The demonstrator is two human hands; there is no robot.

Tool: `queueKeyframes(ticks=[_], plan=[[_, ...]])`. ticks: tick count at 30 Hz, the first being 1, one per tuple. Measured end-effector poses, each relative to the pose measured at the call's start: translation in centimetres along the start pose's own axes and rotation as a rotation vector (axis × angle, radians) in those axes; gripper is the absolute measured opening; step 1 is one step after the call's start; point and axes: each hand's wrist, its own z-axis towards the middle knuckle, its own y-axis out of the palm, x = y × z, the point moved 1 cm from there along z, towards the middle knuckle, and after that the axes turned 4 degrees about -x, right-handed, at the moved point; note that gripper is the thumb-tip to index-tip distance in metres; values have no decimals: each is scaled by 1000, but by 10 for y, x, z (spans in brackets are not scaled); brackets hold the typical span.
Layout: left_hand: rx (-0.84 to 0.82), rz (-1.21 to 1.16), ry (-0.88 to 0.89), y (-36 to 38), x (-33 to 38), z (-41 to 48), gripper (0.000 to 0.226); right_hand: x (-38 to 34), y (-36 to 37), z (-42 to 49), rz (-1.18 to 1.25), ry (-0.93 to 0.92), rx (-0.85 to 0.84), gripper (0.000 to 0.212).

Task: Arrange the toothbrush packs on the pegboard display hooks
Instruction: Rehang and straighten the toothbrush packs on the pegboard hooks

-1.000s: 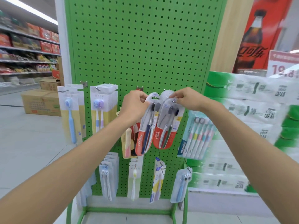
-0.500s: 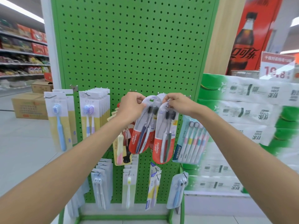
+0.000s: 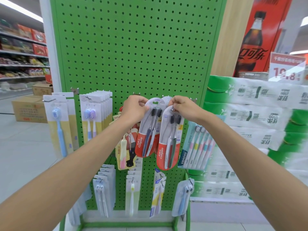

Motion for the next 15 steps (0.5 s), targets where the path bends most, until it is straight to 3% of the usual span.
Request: queueKeyframes(ticks=[7, 15], plan=[[-135, -201, -76, 4, -5, 1, 18, 2, 1, -2, 115, -1, 11, 25], [-267, -241, -128, 5, -7, -3, 13, 11, -7, 0, 90, -19, 49, 16]])
